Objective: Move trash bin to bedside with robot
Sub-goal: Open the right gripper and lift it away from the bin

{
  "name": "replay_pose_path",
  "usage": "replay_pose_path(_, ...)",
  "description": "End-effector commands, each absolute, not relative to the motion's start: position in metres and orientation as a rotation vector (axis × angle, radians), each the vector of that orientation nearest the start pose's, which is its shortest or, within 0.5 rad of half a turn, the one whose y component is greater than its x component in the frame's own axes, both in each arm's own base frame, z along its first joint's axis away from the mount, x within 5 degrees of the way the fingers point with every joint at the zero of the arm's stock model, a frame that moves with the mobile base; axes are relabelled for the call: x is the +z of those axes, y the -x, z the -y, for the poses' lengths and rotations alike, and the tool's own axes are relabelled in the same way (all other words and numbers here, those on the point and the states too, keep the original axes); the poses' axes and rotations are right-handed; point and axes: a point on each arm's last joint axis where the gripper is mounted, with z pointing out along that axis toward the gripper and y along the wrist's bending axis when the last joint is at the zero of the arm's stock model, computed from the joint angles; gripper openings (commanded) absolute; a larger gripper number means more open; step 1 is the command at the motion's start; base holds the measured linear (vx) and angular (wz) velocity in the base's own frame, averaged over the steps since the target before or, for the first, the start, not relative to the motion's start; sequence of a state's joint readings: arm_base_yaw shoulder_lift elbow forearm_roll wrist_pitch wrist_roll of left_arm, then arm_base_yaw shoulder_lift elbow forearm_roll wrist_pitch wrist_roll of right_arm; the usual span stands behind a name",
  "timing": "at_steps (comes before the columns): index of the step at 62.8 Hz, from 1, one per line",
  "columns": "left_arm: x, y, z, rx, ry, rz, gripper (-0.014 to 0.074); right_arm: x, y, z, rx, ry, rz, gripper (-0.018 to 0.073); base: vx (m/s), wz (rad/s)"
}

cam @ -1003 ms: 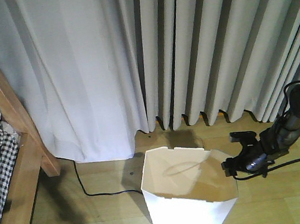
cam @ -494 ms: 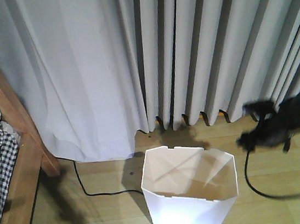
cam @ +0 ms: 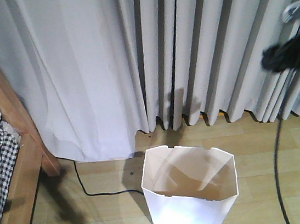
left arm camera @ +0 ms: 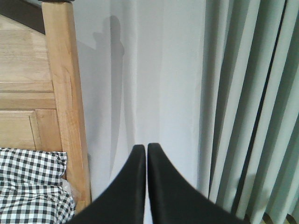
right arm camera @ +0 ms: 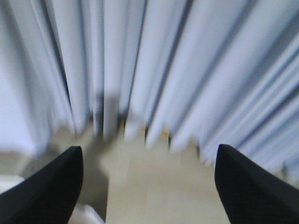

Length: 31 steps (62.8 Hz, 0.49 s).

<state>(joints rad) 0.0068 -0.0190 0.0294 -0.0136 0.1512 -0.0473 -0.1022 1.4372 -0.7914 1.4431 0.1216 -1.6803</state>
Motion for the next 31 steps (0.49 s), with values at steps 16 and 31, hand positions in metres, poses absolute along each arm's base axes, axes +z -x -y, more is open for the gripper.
replay_pose_path(16,0.189,-0.057,0.000,-0.055,0.060,-1.584,-0.0006,0.338,-0.185,0.005,-0.096,0.194,-1.702,0.0559,0.00,0.00)
replay_pose_path(31,0.189,-0.057,0.000,-0.055,0.060,-1.584,-0.0006,0.328,-0.097,-0.004,-0.044,0.115,-1.474,0.0559,0.00,0.00)
